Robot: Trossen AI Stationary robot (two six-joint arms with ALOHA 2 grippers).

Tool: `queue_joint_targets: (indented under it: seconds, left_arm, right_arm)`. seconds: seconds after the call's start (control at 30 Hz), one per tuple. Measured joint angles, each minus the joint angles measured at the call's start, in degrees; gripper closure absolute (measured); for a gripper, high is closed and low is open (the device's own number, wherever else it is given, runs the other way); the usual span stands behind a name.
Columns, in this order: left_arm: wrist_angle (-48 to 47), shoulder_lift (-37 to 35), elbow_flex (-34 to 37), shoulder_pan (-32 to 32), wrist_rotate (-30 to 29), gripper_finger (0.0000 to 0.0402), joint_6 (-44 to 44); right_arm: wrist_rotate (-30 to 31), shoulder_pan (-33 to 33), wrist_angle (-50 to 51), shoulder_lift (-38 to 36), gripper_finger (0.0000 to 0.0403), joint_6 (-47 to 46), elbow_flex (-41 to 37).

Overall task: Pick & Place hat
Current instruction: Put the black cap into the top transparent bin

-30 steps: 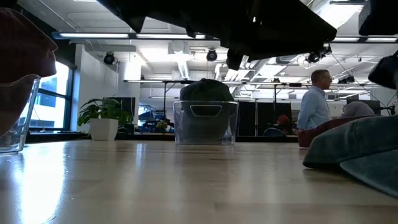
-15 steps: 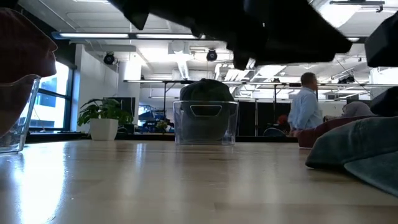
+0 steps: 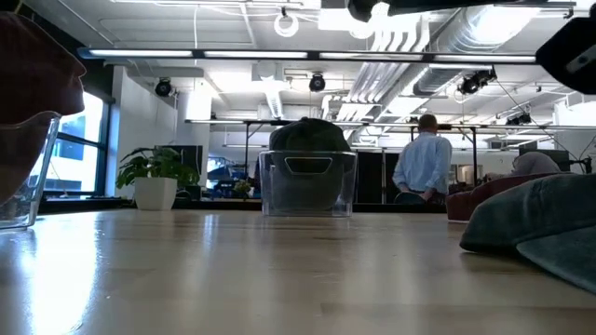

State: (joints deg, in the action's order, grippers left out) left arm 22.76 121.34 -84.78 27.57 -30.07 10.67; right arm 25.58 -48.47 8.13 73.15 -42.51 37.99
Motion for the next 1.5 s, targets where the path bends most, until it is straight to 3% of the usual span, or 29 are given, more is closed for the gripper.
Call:
queue_joint_targets:
  seconds: [0.17, 0.27, 0.33, 0.47, 0.67, 0.73, 0.87, 1.03, 1.37, 1.5]
  left_arm:
    - [-3.5, 0.0, -2.9, -1.8, 6.0, 0.0282, -2.7]
    - [-3.9, 3.1, -5.1, -4.3, 10.1, 0.0282, -4.8]
    - [-6.4, 4.8, -5.7, -5.9, 13.3, 0.0282, -5.4]
    - [-4.8, 9.4, -10.5, -8.4, 20.3, 0.0282, -6.0]
    - [-14.3, 13.6, -16.7, -9.2, 20.9, 0.0281, -6.7]
    - [-21.7, 14.2, -18.4, -9.2, 21.2, 0.0281, -7.1]
    - [-28.7, 13.9, -22.0, -9.6, 25.0, 0.0282, -7.1]
    - [-33.1, 14.2, -21.8, -10.0, 23.4, 0.0282, -8.8]
    - [-37.3, 14.0, -21.8, -11.5, 26.0, 0.0282, -15.1]
    - [-38.6, 14.0, -21.8, -11.5, 25.1, 0.0302, -15.7]
  right_arm:
    - [-9.1, -0.3, 6.2, -2.4, 0.0389, -9.0, 0.3]
    - [-15.8, -0.2, 13.1, -3.2, 0.0365, -16.2, 0.3]
    - [-16.9, -0.3, 16.2, -3.2, 0.0342, -18.9, 0.3]
    - [-15.1, -0.8, 17.7, -2.7, 0.0288, -21.8, -0.8]
    - [-7.4, -1.9, 17.5, -2.7, 0.0228, -21.7, -1.4]
    - [-6.0, -2.4, 16.9, -2.7, 0.0220, -21.6, -1.4]
    - [-5.4, -3.3, 15.5, -2.7, 0.0219, -21.7, -1.4]
    - [-5.0, -4.1, 13.5, -2.7, 0.0232, -21.6, -1.4]
    - [-4.5, -4.3, 12.1, -2.7, 0.0253, -20.2, -1.4]
    - [-4.0, -4.3, 11.0, -2.7, 0.0256, -18.9, -1.4]
